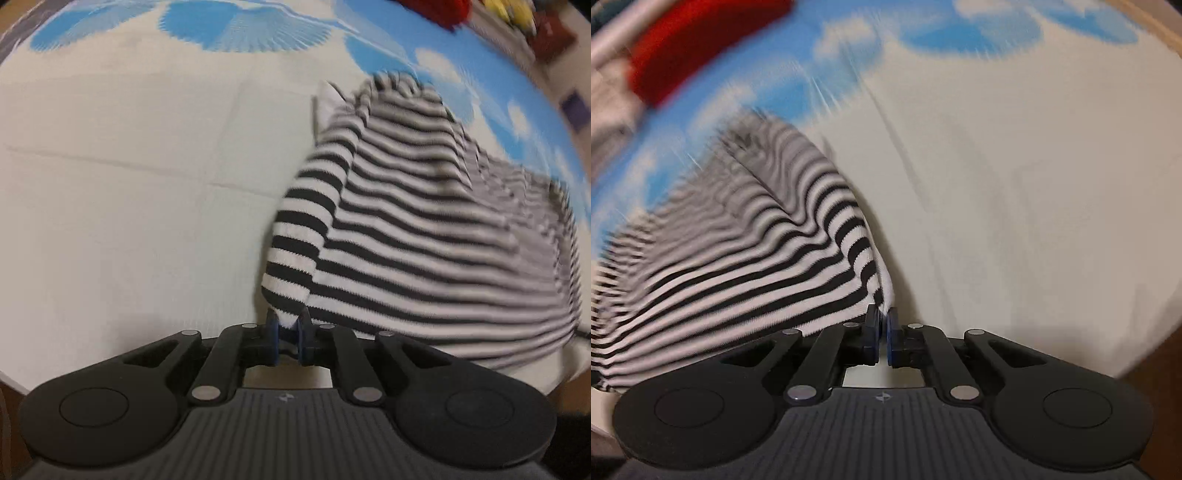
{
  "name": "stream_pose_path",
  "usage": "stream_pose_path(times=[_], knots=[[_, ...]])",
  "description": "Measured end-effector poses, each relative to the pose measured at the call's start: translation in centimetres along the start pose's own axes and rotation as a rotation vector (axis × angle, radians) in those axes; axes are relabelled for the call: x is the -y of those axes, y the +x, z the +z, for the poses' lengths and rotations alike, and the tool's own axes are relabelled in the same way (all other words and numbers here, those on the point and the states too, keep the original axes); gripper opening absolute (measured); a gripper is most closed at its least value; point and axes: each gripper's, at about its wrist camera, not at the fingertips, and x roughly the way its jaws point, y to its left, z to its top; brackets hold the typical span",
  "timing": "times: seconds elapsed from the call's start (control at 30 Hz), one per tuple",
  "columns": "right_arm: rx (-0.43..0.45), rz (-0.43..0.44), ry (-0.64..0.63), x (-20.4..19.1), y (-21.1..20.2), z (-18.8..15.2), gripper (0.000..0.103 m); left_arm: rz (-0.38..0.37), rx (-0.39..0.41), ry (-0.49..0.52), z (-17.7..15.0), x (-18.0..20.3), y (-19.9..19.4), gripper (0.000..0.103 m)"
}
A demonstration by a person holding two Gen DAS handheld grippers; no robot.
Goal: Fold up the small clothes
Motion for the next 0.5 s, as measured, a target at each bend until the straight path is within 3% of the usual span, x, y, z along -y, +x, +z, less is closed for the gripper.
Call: stream_pose_path(times=[0.07, 0.13, 0.17, 0.23, 0.33, 0.37, 0.43, 0.5], knots=[[-0.009, -0.002, 0.013, 0.0, 0.3, 0.1, 0.003, 0.058, 0.112, 0.066, 0.2, 1.3, -1.6, 0.016], [0.053, -0.002, 0.015, -0.3, -0.7, 0.6, 0.005, 0.086, 0.226, 0.125, 0.2, 2.4, -3.4, 0.023], [0.107, -0.024, 0.004, -0.6, -1.4, 0.7, 0.005, 0.071, 0.281, 0.143, 0.2, 2.9, -4.3, 0.026], [0.232, -0.065, -0.048, -1.5, -3.0, 0.8, 0.011, -0.014, 0.304, 0.141, 0.3, 3.4, -4.8, 0.026], [0.307, 0.057, -0.108, -2.8, -4.1, 0.7, 0.012, -0.184, 0.183, 0.126, 0.6, 4.0, -3.0, 0.035], [0.297, 0.119, -0.133, -3.4, -4.0, 0.6, 0.012, -0.201, 0.113, 0.139, 0.6, 4.6, -1.7, 0.039], [0.227, 0.195, -0.156, -4.3, -2.8, 0.4, 0.014, -0.131, 0.008, 0.200, 0.2, 5.8, 0.8, 0.041], [0.125, 0.146, -0.197, -4.9, -0.8, 0.2, 0.021, -0.078, -0.040, 0.249, -0.2, 6.4, 2.1, 0.041]])
